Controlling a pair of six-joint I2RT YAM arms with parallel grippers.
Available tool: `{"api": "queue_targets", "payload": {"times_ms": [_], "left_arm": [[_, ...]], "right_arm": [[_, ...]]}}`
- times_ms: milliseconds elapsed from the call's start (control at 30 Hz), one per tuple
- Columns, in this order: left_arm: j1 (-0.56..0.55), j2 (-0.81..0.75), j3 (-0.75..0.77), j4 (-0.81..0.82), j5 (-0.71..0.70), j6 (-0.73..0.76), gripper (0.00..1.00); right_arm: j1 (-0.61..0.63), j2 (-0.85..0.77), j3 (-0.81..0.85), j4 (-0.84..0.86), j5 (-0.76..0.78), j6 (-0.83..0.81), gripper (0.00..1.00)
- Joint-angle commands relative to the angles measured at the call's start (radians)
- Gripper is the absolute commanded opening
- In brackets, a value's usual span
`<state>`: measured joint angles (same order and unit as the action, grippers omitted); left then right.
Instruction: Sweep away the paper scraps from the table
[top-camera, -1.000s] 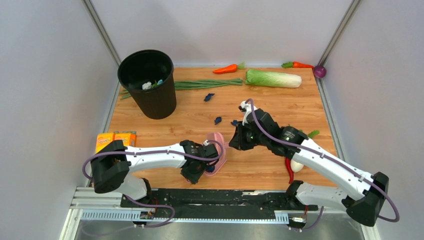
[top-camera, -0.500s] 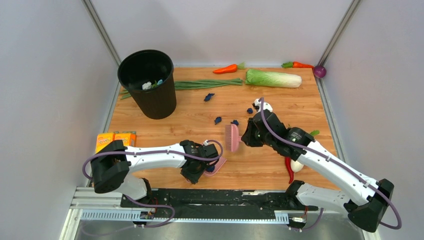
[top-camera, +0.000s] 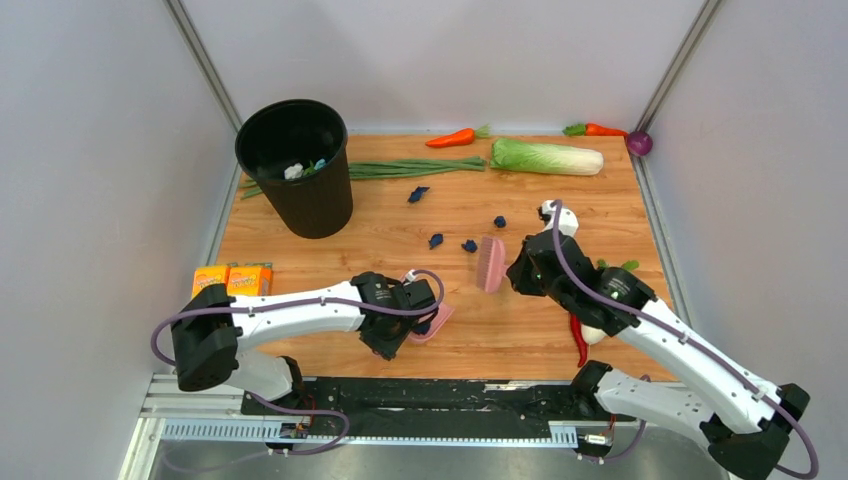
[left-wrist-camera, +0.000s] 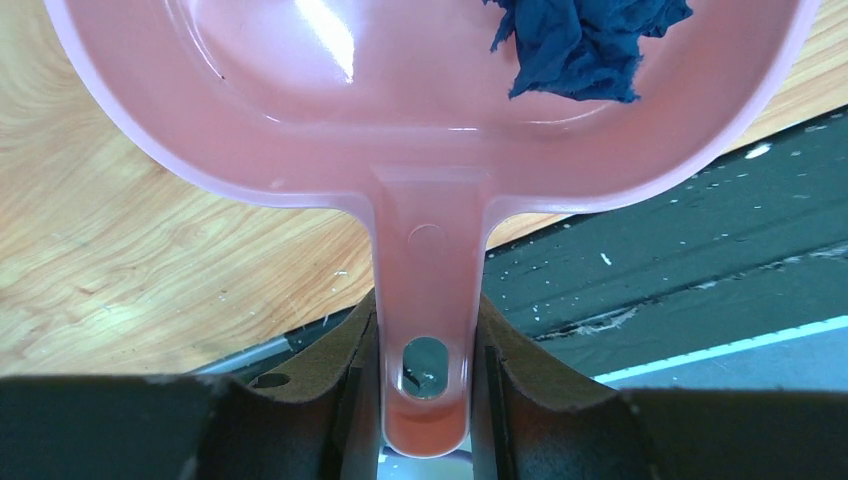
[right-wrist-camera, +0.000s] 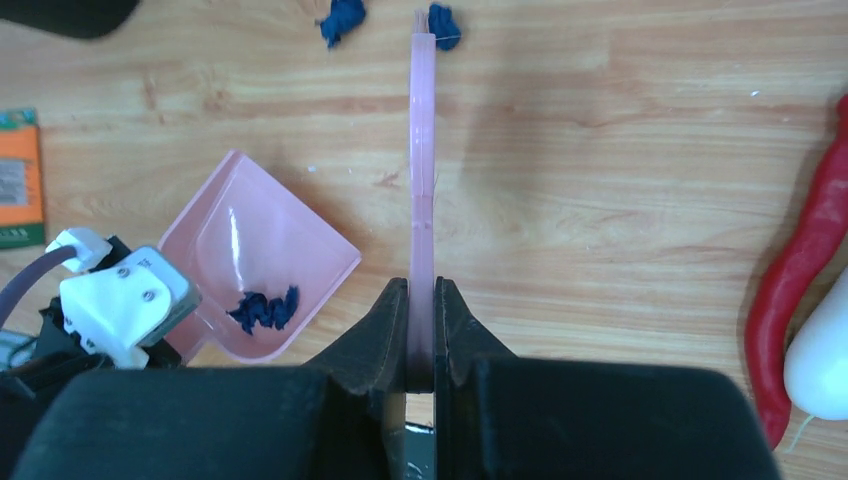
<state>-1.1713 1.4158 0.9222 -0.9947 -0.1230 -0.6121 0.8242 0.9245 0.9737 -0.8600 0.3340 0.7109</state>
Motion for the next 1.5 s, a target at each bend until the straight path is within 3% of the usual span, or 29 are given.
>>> {"api": "queue_targets", "payload": {"times_ms": [0, 300, 467, 1000, 1267, 1467], "left_arm": [[-0.005, -0.057, 0.121, -0.082, -0.058, -0.008, 0.0], [-0.001, -0.083, 0.282, -0.205, -0.124, 0.005, 0.0], [0.059, -0.083, 0.365, -0.219, -0.104, 0.028, 0.0], [0.418, 0.037, 0.777, -0.262, 0.08, 0.186, 0.0], [0.613, 0.084, 0.872, -0.184, 0.19, 0.088, 0.0], [0.714, 0.189, 1.072, -0.205, 0.238, 0.071, 0.0]], "right_arm": [[0.0, -0.064, 0.042, 0.0, 0.117, 0.058, 0.0], [-0.002, -0.142, 0.03, -0.013, 0.174, 0.107, 0.0], [0.0, -0.165, 0.023, -0.028, 0.162, 0.133, 0.0], [0.0, -0.225, 0.025, -0.06, 0.148, 0.199, 0.0], [0.0, -0.226, 0.023, -0.06, 0.122, 0.229, 0.0], [0.0, -0.242, 0.011, -0.062, 0.108, 0.256, 0.0]]}}
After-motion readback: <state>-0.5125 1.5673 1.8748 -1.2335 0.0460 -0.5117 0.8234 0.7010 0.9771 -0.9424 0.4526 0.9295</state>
